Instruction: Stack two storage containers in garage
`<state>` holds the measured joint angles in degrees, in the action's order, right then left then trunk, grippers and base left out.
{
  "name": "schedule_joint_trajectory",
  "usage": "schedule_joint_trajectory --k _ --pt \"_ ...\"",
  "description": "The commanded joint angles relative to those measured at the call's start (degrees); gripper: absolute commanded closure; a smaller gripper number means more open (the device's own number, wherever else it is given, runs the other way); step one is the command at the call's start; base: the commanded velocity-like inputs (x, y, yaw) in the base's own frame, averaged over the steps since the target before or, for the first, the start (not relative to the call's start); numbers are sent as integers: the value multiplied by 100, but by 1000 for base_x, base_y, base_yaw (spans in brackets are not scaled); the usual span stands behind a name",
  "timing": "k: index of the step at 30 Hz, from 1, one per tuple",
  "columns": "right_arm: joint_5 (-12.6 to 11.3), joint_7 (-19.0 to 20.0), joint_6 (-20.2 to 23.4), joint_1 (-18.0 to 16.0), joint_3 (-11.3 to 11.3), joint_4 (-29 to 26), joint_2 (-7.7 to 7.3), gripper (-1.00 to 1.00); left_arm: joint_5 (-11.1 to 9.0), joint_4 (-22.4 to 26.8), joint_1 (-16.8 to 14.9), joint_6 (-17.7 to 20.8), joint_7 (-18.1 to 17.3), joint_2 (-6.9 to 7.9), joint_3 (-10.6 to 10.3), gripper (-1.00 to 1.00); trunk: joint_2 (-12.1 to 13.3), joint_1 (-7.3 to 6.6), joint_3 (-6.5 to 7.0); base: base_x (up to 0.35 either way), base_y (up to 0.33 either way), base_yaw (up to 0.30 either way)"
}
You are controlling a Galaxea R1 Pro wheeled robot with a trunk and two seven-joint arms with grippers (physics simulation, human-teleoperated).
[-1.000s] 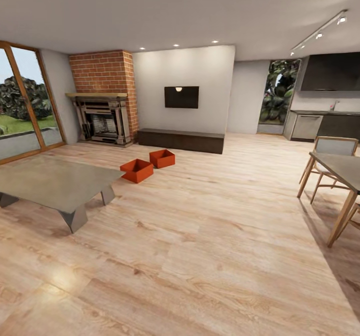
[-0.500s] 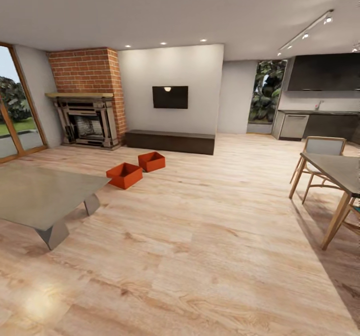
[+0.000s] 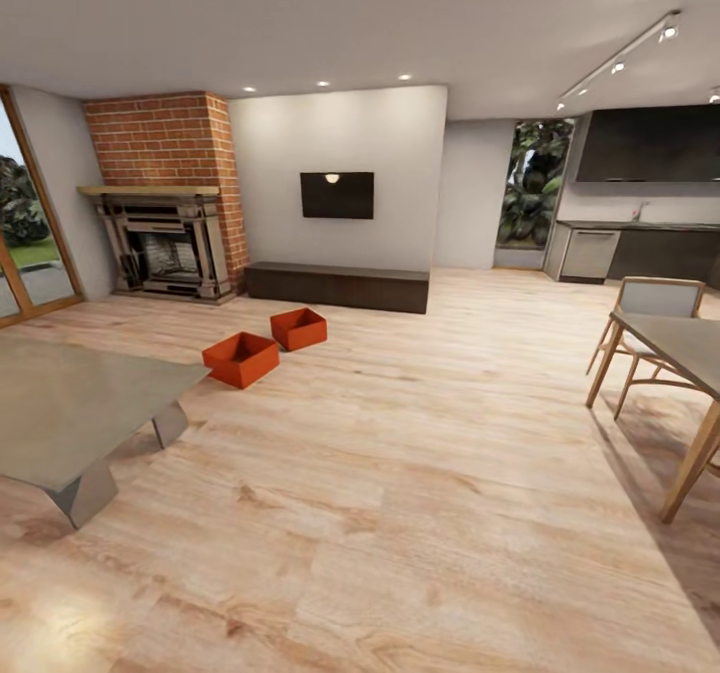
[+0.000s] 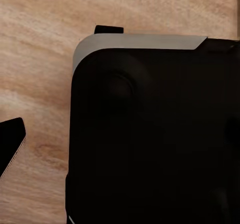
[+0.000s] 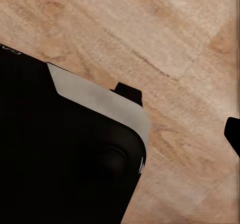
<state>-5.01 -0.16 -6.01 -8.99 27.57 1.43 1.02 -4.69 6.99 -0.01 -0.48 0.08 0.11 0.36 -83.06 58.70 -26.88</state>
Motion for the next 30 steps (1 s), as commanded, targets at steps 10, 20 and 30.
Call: schedule_joint_trajectory --k 10,20,30 --pt "-53 -2 -31 -6 47 15 3 -100 -49 4 1 -5 3 -1 0 -100 -2 3 -5 322 0 0" --pt "-53 -2 -31 -6 47 15 5 -100 -49 3 1 -5 2 0 2 -100 -2 3 -5 322 0 0" --pt "-53 -2 -31 -6 47 15 3 -100 -49 4 -1 -5 0 0 0 -100 -2 3 -5 322 0 0"
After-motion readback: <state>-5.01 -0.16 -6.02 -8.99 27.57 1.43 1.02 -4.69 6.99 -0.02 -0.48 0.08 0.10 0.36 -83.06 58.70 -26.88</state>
